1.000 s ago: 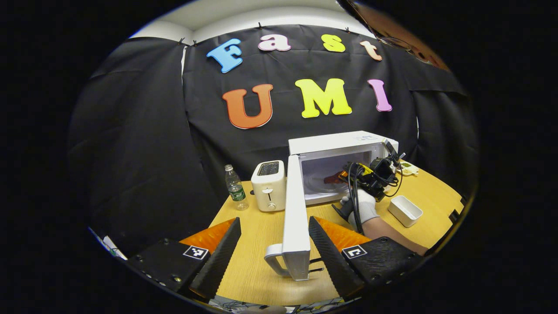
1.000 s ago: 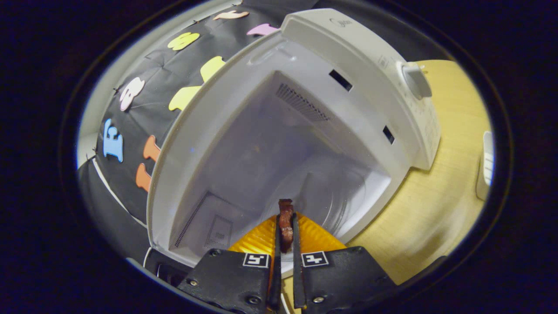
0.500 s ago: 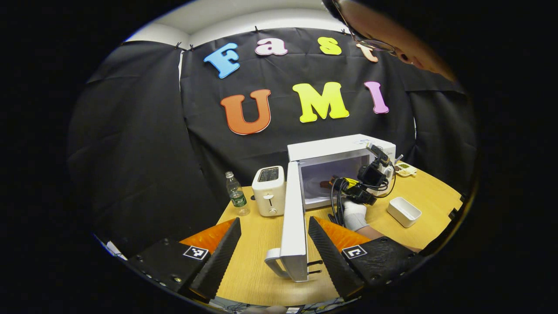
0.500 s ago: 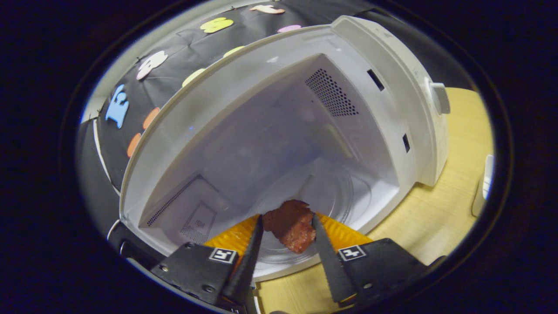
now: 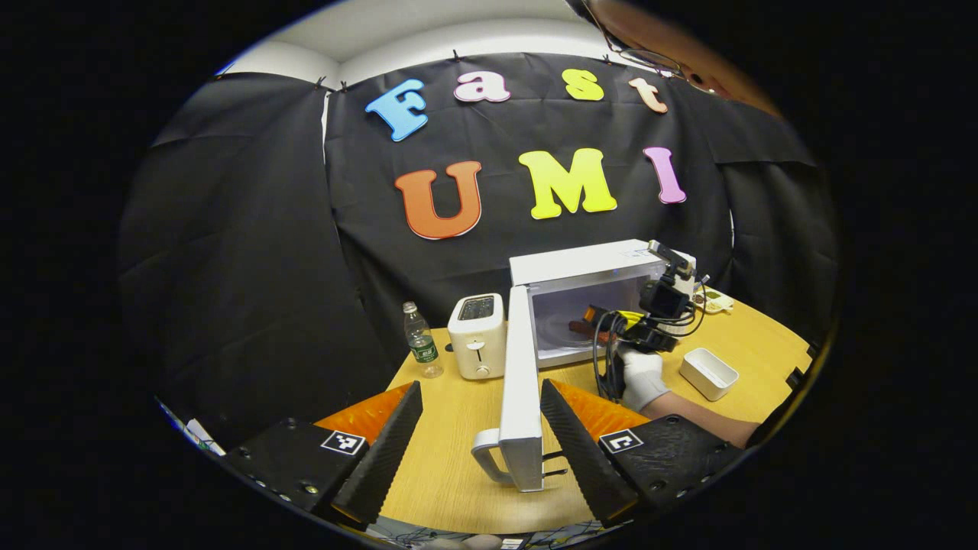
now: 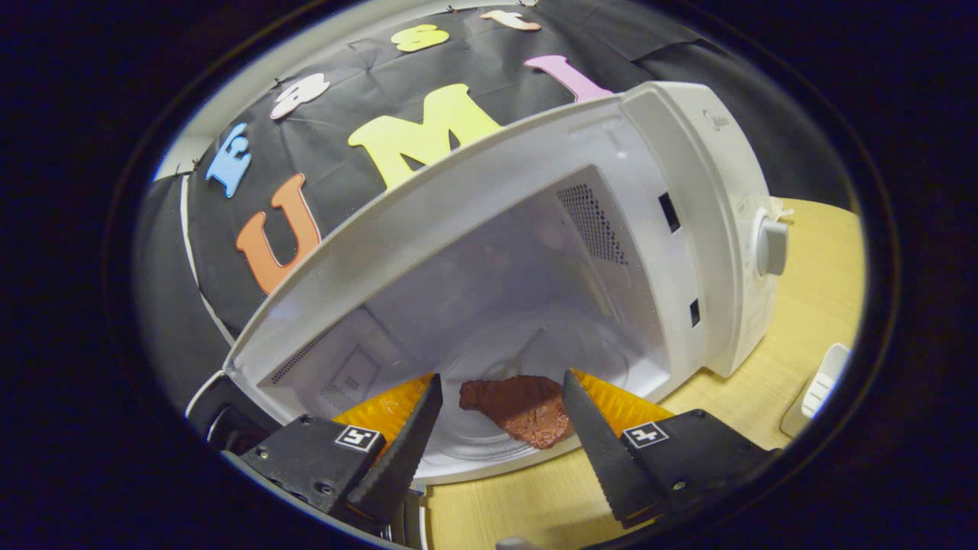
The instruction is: Open the microwave oven with the left hand, put the food in, and close the microwave oven.
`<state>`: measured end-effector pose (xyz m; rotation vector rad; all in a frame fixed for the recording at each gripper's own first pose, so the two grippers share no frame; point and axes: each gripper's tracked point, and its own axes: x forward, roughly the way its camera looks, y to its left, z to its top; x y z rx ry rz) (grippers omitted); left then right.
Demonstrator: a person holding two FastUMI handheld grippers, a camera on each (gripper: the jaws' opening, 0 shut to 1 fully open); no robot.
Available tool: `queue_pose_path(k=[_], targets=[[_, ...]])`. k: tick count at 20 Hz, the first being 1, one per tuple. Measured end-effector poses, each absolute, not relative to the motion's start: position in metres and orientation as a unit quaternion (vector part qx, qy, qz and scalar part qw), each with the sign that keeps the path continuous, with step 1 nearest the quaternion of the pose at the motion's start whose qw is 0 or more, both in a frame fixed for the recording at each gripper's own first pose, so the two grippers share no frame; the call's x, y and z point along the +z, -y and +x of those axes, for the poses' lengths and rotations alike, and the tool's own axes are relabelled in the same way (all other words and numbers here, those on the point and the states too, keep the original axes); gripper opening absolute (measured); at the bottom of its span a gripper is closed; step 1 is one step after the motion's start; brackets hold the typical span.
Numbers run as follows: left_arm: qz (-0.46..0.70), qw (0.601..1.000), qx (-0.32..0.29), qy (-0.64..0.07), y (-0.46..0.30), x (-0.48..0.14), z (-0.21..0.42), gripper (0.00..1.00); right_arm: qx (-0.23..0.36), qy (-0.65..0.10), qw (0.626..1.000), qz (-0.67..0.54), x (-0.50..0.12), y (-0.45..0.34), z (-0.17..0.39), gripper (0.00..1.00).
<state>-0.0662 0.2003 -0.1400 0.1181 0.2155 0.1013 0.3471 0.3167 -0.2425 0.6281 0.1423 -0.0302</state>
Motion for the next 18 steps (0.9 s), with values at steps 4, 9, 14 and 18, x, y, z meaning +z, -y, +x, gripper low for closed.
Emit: queue_pose_path(k=[4,9,14,18], targets=[[0.046,0.992,0.064,-0.095,-0.206,-0.129,-0.070,0.95,0.017,-0.075,0.964,0.256,-0.193,-0.289,0.277,0.89],[0.029,0.995,0.055,-0.072,-0.188,-0.105,-0.066,0.95,0.035,-0.064,0.985,0.154,-0.133,-0.216,0.179,1.00],[0.029,0.994,0.102,-0.042,-0.179,-0.078,-0.077,0.95,0.051,-0.071,0.992,0.087,-0.092,-0.134,0.094,1.00],[0.022,0.990,0.141,-0.024,-0.165,-0.065,-0.094,0.95,0.073,-0.076,0.991,0.078,-0.075,-0.078,0.043,1.00]])
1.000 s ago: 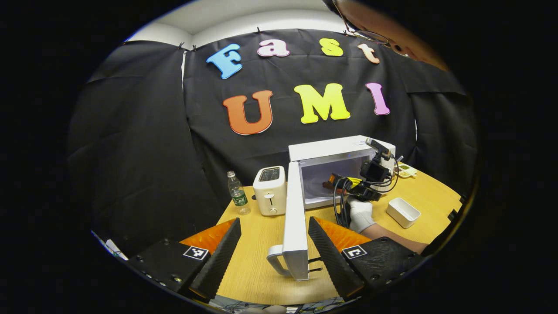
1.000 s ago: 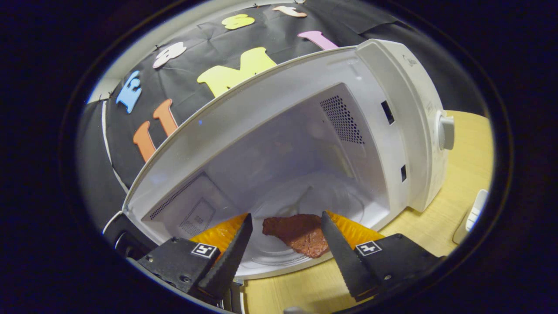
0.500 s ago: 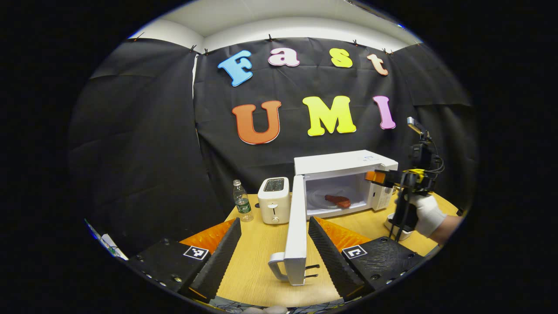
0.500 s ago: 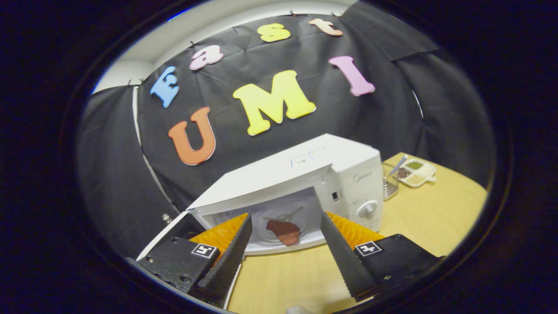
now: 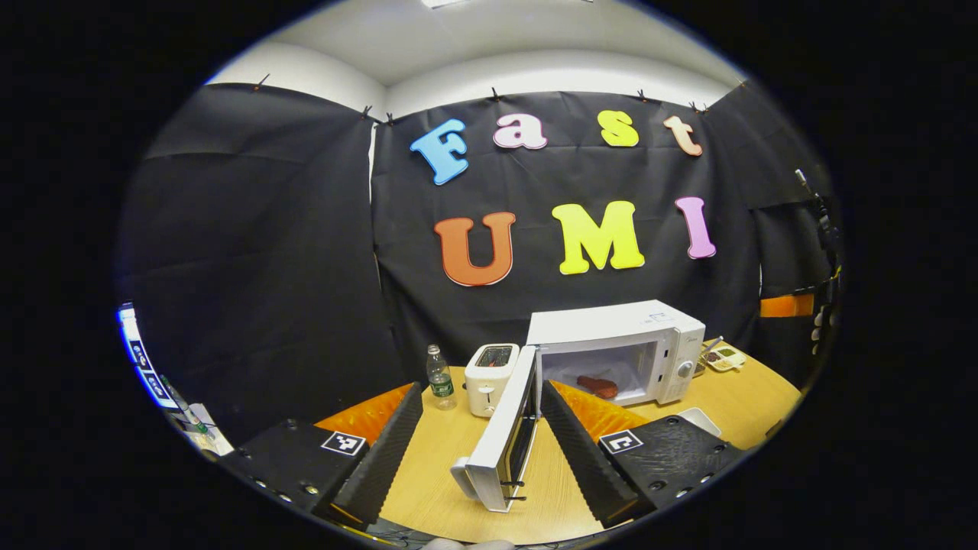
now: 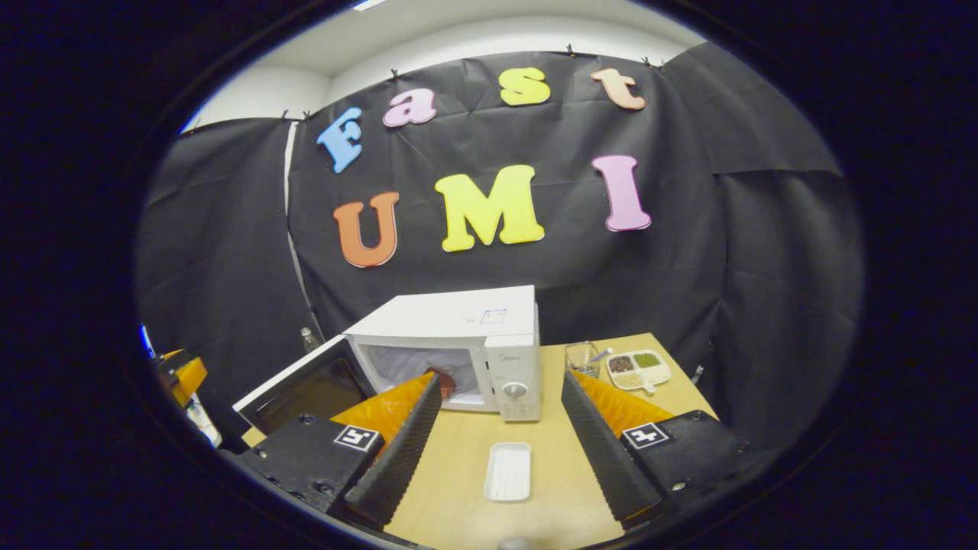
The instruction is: Open the microwave oven with the left hand, put the food in, and close the microwave oven.
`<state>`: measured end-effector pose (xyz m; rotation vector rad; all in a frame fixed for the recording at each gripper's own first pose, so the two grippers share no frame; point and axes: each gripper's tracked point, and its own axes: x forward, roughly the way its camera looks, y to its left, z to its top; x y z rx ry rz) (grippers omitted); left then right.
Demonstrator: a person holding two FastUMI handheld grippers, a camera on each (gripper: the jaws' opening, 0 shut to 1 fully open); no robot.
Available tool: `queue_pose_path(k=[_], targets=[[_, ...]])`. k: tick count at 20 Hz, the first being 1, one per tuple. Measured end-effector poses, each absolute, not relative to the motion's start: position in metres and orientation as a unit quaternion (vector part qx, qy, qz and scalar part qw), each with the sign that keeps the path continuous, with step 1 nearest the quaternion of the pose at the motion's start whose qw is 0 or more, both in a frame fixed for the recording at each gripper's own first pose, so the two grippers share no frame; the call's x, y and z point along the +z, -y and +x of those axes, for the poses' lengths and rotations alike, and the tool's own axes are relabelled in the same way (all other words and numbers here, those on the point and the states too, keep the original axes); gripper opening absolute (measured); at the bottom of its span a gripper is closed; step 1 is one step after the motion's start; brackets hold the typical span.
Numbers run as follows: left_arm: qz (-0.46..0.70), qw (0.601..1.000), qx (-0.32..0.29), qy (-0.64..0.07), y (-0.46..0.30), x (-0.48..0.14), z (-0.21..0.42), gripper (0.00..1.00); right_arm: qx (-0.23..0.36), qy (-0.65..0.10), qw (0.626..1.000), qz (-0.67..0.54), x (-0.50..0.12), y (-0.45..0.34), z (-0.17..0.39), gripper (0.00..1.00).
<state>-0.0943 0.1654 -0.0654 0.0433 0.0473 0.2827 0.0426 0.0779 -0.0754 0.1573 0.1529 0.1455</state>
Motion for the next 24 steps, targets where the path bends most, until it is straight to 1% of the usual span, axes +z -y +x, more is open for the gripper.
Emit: queue_pose_path(k=[1,2,3,4,5,6,7,8,9,11,12,13,14,15,16,17,18,19,20,24], targets=[[0.020,0.989,0.146,-0.030,-0.162,-0.069,-0.098,0.95,0.072,-0.081,0.991,0.075,-0.078,-0.066,0.033,0.90],[0.014,0.989,0.145,-0.031,-0.156,-0.071,-0.103,0.88,0.073,-0.085,0.991,0.073,-0.080,-0.059,0.022,1.00],[0.013,0.989,0.143,-0.027,-0.152,-0.066,-0.104,0.95,0.070,-0.086,0.991,0.070,-0.077,-0.050,0.013,1.00],[0.013,0.990,0.140,-0.029,-0.147,-0.067,-0.107,0.88,0.064,-0.086,0.992,0.065,-0.075,-0.041,0.005,1.00],[0.014,0.991,0.132,-0.032,-0.145,-0.071,-0.107,0.77,0.056,-0.085,0.993,0.064,-0.073,-0.033,-0.002,1.00],[0.012,0.992,0.117,-0.038,-0.138,-0.074,-0.105,0.85,0.048,-0.086,0.993,0.068,-0.068,-0.025,-0.008,1.00],[0.012,0.993,0.109,-0.038,-0.134,-0.075,-0.103,0.68,0.046,-0.088,0.992,0.076,-0.067,-0.025,-0.013,1.00],[0.018,0.993,0.111,-0.038,-0.139,-0.075,-0.102,0.51,0.047,-0.094,0.991,0.082,-0.068,-0.026,-0.016,0.90],[0.027,0.992,0.117,-0.040,-0.146,-0.078,-0.100,0.34,0.047,-0.103,0.990,0.081,-0.072,-0.028,-0.019,1.00],[0.044,0.991,0.116,-0.044,-0.155,-0.088,-0.095,0.00,0.039,-0.106,0.990,0.088,-0.071,-0.028,-0.021,1.00],[0.043,0.992,0.110,-0.038,-0.158,-0.088,-0.093,0.00,0.040,-0.105,0.989,0.099,-0.068,-0.032,-0.023,0.91],[0.039,0.993,0.102,-0.045,-0.161,-0.097,-0.087,0.00,0.039,-0.103,0.988,0.106,-0.066,-0.037,-0.024,1.00],[0.035,0.993,0.102,-0.052,-0.169,-0.107,-0.084,0.00,0.038,-0.103,0.988,0.107,-0.064,-0.041,-0.025,0.90],[0.028,0.992,0.106,-0.059,-0.184,-0.117,-0.079,0.00,0.033,-0.103,0.989,0.103,-0.064,-0.044,-0.025,1.00],[0.019,0.991,0.115,-0.073,-0.197,-0.131,-0.076,0.00,0.029,-0.101,0.989,0.100,-0.061,-0.045,-0.026,0.90],[0.008,0.988,0.124,-0.091,-0.212,-0.148,-0.075,0.00,0.026,-0.101,0.990,0.096,-0.060,-0.048,-0.026,1.00],[0.000,0.987,0.128,-0.094,-0.222,-0.158,-0.073,0.00,0.022,-0.100,0.990,0.094,-0.057,-0.050,-0.027,1.00],[-0.004,0.986,0.129,-0.101,-0.231,-0.171,-0.069,0.00,0.018,-0.099,0.991,0.091,-0.055,-0.052,-0.028,0.90],[-0.008,0.985,0.130,-0.111,-0.239,-0.185,-0.066,0.00,0.012,-0.101,0.991,0.086,-0.053,-0.052,-0.028,1.00],[-0.017,0.986,0.104,-0.129,-0.249,-0.226,-0.048,0.00,-0.012,-0.109,0.991,0.082,-0.051,-0.054,-0.030,1.00]])
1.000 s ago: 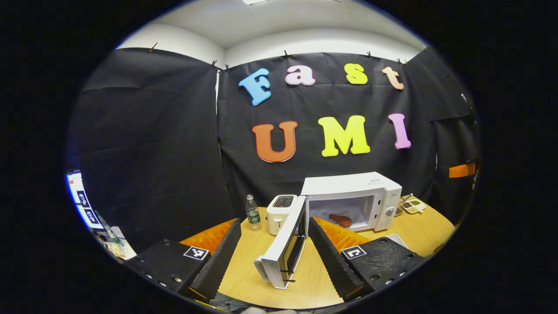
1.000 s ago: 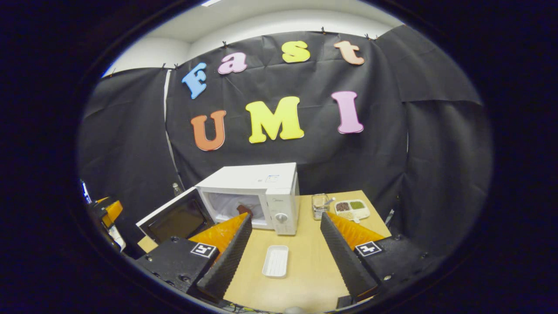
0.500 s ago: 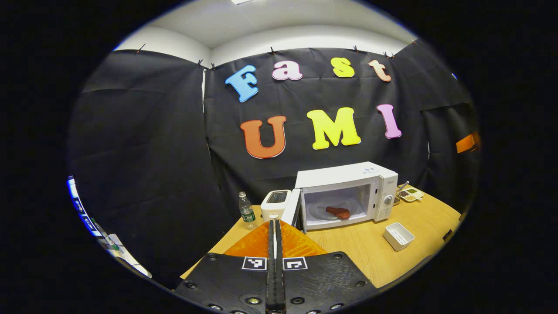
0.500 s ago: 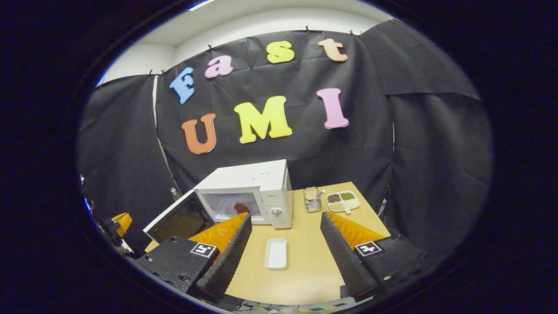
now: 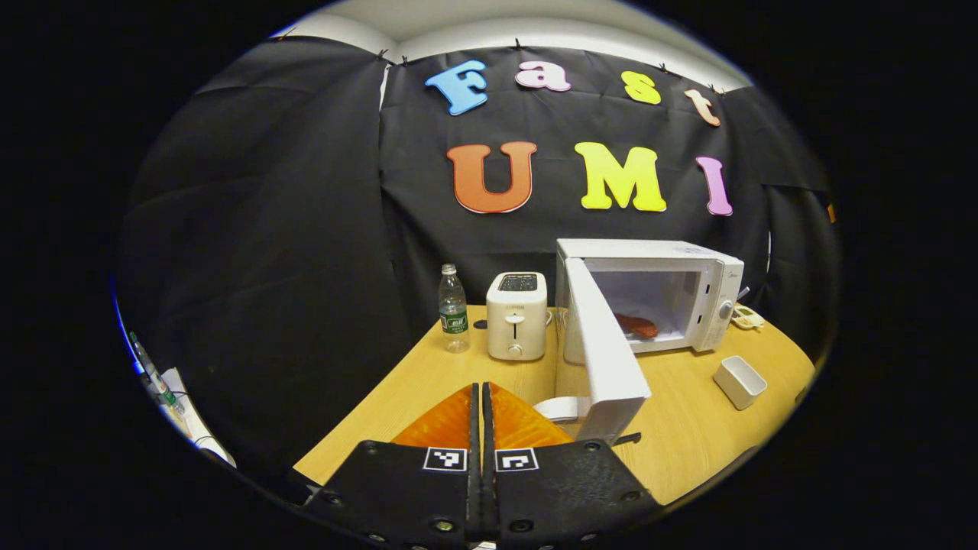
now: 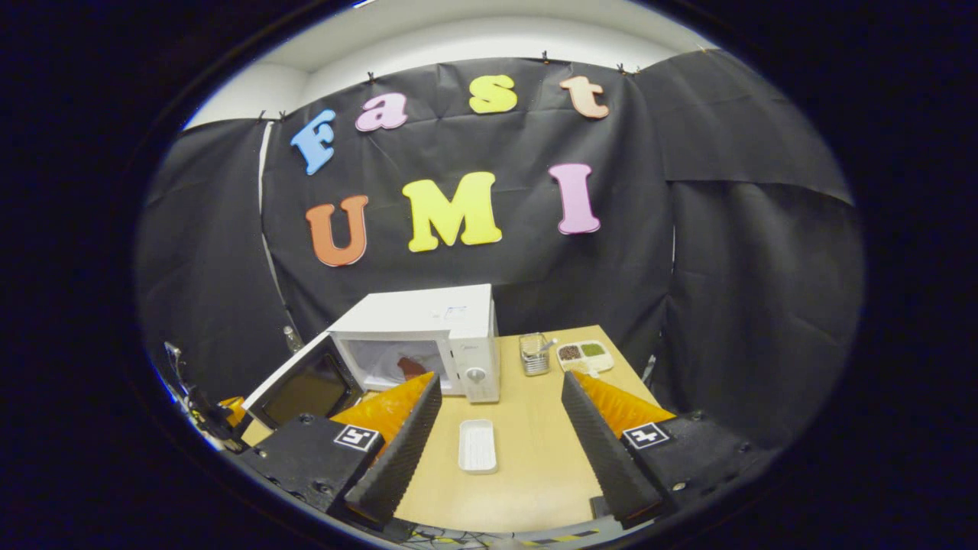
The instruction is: Open the microwave oven with the left hand, put the food in, and close the microwave oven.
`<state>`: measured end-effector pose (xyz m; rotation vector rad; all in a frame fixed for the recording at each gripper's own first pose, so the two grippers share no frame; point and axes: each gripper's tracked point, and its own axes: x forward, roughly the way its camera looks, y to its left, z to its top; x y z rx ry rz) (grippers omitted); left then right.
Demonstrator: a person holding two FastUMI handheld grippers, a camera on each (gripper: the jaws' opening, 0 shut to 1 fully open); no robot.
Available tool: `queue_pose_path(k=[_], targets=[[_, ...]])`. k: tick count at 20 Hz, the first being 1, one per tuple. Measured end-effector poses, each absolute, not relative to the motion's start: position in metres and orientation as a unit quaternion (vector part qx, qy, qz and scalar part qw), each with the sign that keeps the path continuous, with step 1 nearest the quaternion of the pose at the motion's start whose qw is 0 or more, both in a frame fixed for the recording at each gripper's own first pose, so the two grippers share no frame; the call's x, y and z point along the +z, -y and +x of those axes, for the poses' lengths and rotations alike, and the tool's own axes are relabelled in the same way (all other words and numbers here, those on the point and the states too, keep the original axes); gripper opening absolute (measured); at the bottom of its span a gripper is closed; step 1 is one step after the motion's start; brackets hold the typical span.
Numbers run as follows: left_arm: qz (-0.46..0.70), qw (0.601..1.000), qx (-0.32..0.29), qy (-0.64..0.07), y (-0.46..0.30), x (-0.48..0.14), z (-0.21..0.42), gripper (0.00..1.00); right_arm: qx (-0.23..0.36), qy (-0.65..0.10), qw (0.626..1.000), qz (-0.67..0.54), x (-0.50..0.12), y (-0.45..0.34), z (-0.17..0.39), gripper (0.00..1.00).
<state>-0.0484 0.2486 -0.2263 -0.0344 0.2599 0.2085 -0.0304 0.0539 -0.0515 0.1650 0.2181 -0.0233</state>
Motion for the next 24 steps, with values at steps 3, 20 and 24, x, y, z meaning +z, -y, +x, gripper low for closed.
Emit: queue_pose_path(k=[3,20,24], targets=[[-0.016,0.987,0.086,-0.139,-0.247,-0.241,-0.040,0.00,-0.020,-0.114,0.990,0.084,-0.053,-0.061,-0.033,1.00],[-0.024,0.985,-0.127,-0.116,-0.051,-0.225,0.007,0.00,-0.030,-0.142,0.987,0.072,-0.061,-0.048,-0.012,0.90],[-0.020,0.979,-0.171,-0.113,-0.009,-0.222,0.030,0.00,-0.060,-0.139,0.985,0.083,-0.061,-0.021,-0.017,1.00]])
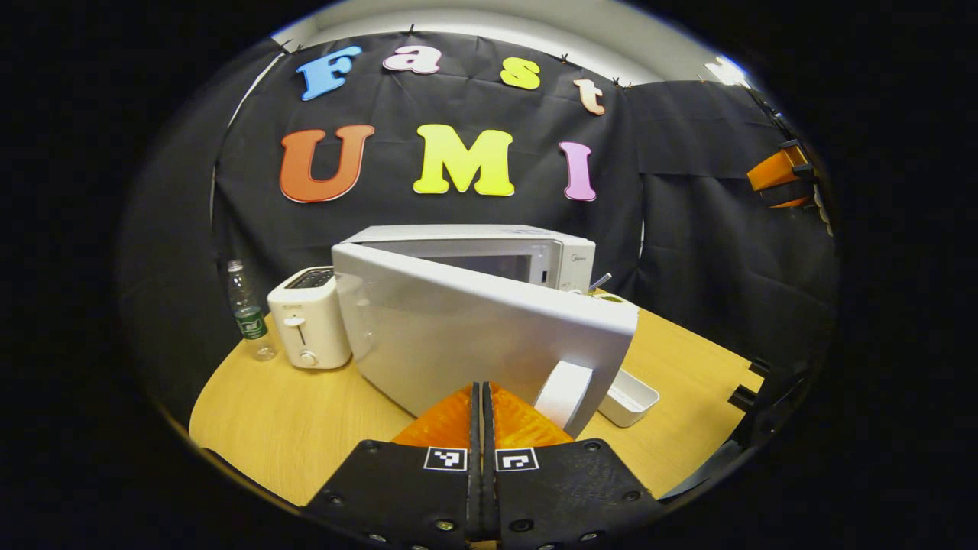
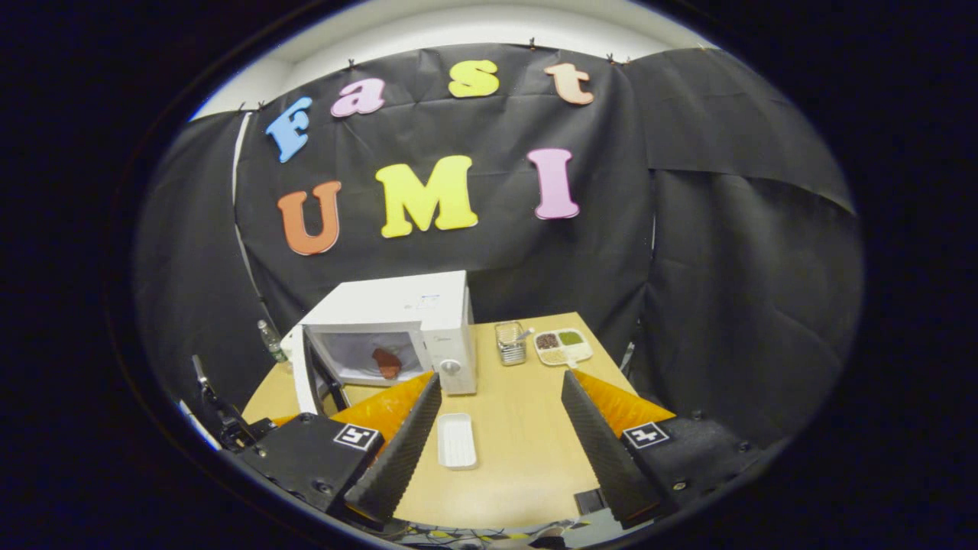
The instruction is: Open the microwave oven with the left hand, put the food in, and close the microwave oven.
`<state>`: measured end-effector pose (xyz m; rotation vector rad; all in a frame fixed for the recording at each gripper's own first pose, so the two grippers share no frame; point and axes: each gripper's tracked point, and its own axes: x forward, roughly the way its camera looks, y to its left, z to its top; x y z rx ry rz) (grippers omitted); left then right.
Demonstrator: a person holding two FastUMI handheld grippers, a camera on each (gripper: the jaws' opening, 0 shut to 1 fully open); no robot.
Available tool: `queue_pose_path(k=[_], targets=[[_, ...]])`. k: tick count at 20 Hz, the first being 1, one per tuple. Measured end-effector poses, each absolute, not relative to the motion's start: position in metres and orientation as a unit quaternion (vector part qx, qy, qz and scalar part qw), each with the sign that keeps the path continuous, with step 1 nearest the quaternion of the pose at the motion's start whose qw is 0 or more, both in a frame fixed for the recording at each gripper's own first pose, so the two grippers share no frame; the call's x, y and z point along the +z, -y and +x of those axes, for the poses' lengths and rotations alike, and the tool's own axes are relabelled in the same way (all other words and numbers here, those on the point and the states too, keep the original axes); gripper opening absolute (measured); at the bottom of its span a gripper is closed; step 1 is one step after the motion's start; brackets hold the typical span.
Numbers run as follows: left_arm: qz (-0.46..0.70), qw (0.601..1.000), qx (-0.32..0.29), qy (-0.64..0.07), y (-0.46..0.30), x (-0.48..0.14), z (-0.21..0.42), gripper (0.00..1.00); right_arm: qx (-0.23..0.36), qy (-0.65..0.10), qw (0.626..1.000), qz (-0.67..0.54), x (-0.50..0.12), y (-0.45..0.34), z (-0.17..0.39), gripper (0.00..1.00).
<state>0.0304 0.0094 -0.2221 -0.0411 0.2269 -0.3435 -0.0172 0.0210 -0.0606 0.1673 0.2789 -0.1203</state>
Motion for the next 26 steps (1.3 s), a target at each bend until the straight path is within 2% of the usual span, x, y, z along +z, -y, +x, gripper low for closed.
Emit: queue_pose_path(k=[2,3,4,10,11,12,13,19,20,21,22,23,24,25,26], targets=[[-0.013,0.976,-0.185,-0.112,0.005,-0.222,0.041,0.00,-0.074,-0.136,0.984,0.086,-0.061,-0.008,-0.021,1.00],[-0.011,0.975,-0.192,-0.113,0.012,-0.222,0.046,0.00,-0.082,-0.136,0.984,0.086,-0.062,-0.001,-0.023,0.90],[-0.010,0.974,-0.196,-0.113,0.019,-0.222,0.053,0.00,-0.088,-0.137,0.983,0.086,-0.059,0.006,-0.025,1.00],[-0.010,0.970,-0.213,-0.115,0.053,-0.221,0.089,0.00,-0.118,-0.144,0.978,0.092,-0.065,0.045,-0.030,1.00],[-0.010,0.970,-0.214,-0.116,0.059,-0.221,0.095,0.00,-0.121,-0.144,0.978,0.094,-0.066,0.050,-0.029,0.91],[-0.011,0.970,-0.214,-0.116,0.065,-0.221,0.101,0.00,-0.123,-0.146,0.977,0.094,-0.066,0.054,-0.028,0.90],[-0.013,0.969,-0.215,-0.117,0.071,-0.221,0.107,0.00,-0.124,-0.148,0.977,0.092,-0.068,0.057,-0.027,1.00],[-0.017,0.973,-0.201,-0.116,0.093,-0.218,0.151,0.00,-0.129,-0.153,0.975,0.093,-0.076,0.076,-0.023,1.00],[-0.016,0.973,-0.198,-0.119,0.096,-0.219,0.159,0.00,-0.128,-0.153,0.975,0.094,-0.076,0.079,-0.022,0.91],[-0.013,0.974,-0.193,-0.122,0.098,-0.219,0.168,0.00,-0.128,-0.155,0.975,0.095,-0.077,0.083,-0.021,1.00],[-0.013,0.974,-0.190,-0.122,0.099,-0.219,0.176,0.00,-0.129,-0.159,0.974,0.096,-0.080,0.088,-0.020,1.00],[-0.016,0.974,-0.188,-0.122,0.102,-0.218,0.183,0.00,-0.129,-0.160,0.974,0.098,-0.081,0.092,-0.019,0.91],[-0.017,0.975,-0.186,-0.123,0.104,-0.218,0.189,0.00,-0.130,-0.161,0.973,0.100,-0.081,0.096,-0.017,0.91],[-0.017,0.975,-0.182,-0.124,0.106,-0.218,0.195,0.00,-0.130,-0.161,0.973,0.102,-0.081,0.100,-0.016,1.00],[-0.018,0.976,-0.177,-0.127,0.106,-0.220,0.200,0.00,-0.132,-0.161,0.973,0.100,-0.081,0.105,-0.015,1.00]])
